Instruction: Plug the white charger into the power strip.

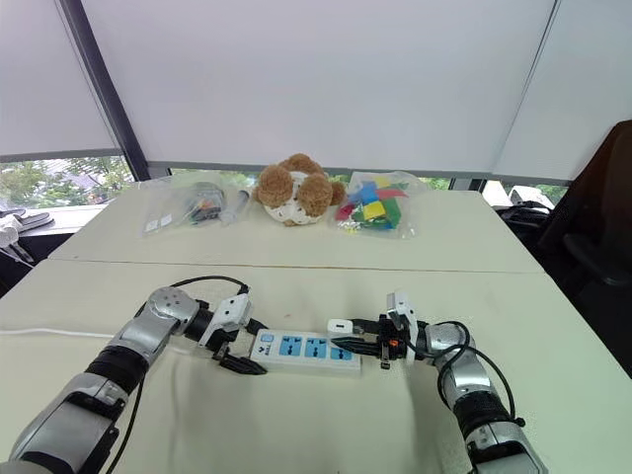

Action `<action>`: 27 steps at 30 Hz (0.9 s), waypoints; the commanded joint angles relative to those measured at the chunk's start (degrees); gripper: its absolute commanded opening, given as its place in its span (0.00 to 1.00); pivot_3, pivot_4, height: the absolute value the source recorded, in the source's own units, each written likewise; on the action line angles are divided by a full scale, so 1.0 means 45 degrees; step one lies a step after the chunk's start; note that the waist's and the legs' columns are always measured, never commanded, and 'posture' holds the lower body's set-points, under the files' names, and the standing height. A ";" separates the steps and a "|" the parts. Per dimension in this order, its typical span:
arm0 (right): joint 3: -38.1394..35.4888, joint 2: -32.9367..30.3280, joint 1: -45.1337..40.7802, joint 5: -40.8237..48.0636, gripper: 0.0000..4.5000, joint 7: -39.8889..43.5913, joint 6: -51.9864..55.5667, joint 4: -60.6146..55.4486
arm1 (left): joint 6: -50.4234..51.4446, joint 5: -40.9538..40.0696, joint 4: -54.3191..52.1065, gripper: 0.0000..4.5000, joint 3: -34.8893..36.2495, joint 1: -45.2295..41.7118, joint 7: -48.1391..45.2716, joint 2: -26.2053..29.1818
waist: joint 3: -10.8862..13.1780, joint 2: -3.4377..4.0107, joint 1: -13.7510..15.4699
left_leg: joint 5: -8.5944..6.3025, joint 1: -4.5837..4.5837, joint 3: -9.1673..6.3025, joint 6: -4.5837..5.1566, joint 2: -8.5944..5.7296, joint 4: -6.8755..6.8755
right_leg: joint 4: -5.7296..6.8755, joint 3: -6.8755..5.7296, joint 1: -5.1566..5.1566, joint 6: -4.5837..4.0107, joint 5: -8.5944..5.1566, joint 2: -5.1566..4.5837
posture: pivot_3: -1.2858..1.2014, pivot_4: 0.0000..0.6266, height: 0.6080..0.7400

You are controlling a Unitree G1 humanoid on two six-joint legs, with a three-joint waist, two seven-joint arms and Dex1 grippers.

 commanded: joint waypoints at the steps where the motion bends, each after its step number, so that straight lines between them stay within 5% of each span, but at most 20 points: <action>1: 0.0995 -0.0783 0.0822 -0.1931 0.16 0.0143 0.0929 0.2043 | -0.0137 0.0443 -0.0372 0.67 -0.0400 0.0214 -0.0663 0.0497 | -0.0013 -0.0017 0.0008 | 0.0000 0.0000 -0.0001 0.0000 0.0000 -0.0003 | 0.0000 -0.0001 0.0000 -0.0001 -0.0001 -0.0001 | 0.52 0.24 0.99; 16: 0.1779 -0.1789 0.1512 -0.2440 0.16 -0.0227 0.1049 0.1137 | 0.0122 0.0268 -0.0625 0.67 -0.0327 0.0440 -0.0175 0.0277 | -0.0220 -0.0082 0.0092 | -0.0001 0.0041 -0.0020 -0.0003 0.0004 -0.0134 | -0.0019 -0.0025 0.0010 -0.0097 -0.0054 -0.0034 | 0.52 0.24 0.99; 27: 0.0996 -0.2353 0.1583 -0.1409 0.16 -0.0457 0.1533 -0.0648 | -0.0087 0.0367 -0.0169 0.67 -0.0444 0.0279 -0.0001 0.0002 | -0.0235 -0.0061 0.0127 | -0.0029 0.0019 -0.0027 -0.0057 -0.0031 -0.0155 | -0.0085 -0.0056 0.0024 -0.0156 -0.0084 -0.0249 | 0.52 0.24 0.99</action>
